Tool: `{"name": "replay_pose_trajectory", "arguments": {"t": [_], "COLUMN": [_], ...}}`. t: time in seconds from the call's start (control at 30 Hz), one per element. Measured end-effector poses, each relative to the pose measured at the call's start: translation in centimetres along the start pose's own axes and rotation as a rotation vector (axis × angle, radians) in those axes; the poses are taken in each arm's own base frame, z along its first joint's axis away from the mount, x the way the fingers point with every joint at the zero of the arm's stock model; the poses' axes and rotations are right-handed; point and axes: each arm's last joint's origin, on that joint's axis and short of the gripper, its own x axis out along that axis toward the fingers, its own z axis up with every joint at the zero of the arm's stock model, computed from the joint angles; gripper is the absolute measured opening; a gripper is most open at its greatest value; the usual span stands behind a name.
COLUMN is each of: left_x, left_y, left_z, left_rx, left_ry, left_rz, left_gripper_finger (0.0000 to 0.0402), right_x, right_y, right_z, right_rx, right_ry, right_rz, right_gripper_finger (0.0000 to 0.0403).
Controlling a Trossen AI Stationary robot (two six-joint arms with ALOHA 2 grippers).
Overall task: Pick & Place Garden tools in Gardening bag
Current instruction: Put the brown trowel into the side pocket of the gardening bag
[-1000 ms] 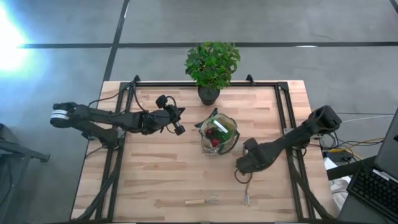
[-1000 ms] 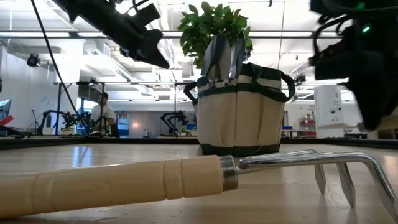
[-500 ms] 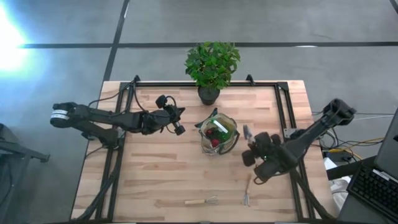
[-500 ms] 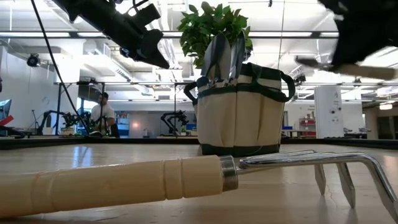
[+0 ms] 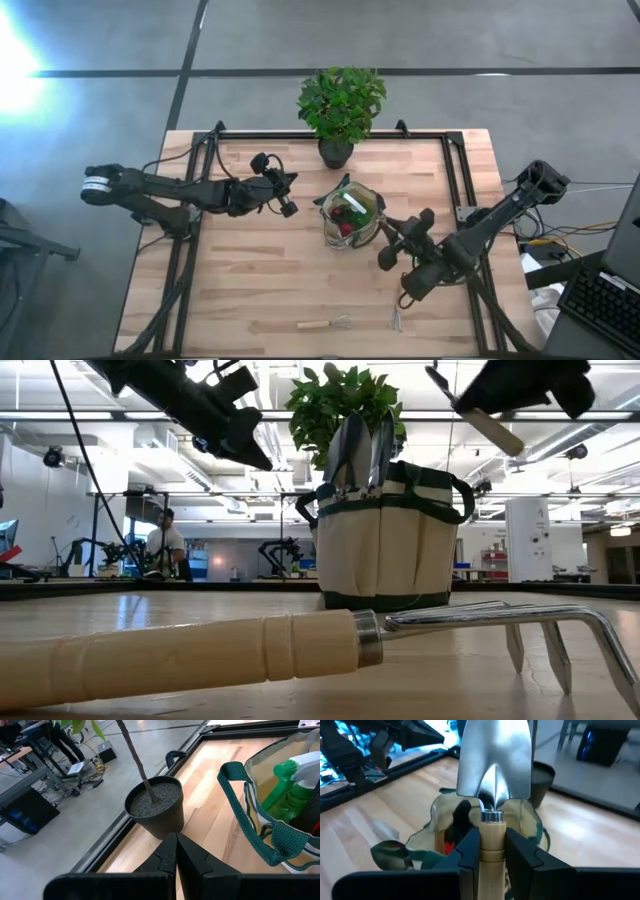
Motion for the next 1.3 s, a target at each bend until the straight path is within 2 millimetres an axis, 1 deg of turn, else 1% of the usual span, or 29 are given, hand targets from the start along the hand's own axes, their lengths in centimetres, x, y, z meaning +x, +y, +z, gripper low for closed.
{"name": "replay_pose_trajectory", "arguments": {"t": [0.33,0.5,0.63,0.77,1.03,1.3], "left_x": [0.0,0.0,0.0,0.0,0.0,0.0], "left_y": [0.0,0.0,0.0,0.0,0.0,0.0], "left_z": [0.0,0.0,0.0,0.0,0.0,0.0], "left_rx": [-0.001,-0.001,-0.001,-0.001,-0.001,-0.004], "left_ry": [0.001,0.002,0.002,0.001,0.001,-0.002], "left_rz": [0.000,0.000,0.000,0.000,0.000,0.002], "left_gripper_finger": [0.0012,0.0012,0.0012,0.0012,0.0012,0.0012], "right_x": [0.9,0.9,1.0,1.2,2.0,3.1], "right_y": [1.6,2.3,2.6,2.9,3.0,3.0], "right_z": [-2.2,-3.4,-4.4,-5.4,-7.2,-7.9], "right_rx": [-0.075,-0.062,-0.080,-0.110,-0.117,-0.120], "right_ry": [-0.145,-0.241,-0.286,-0.300,-0.335,-0.361], "right_rz": [-0.045,-0.052,-0.055,-0.059,-0.071,-0.099], "right_gripper_finger": [0.0052,0.0052,0.0052,0.0052,0.0052,0.0052]}}
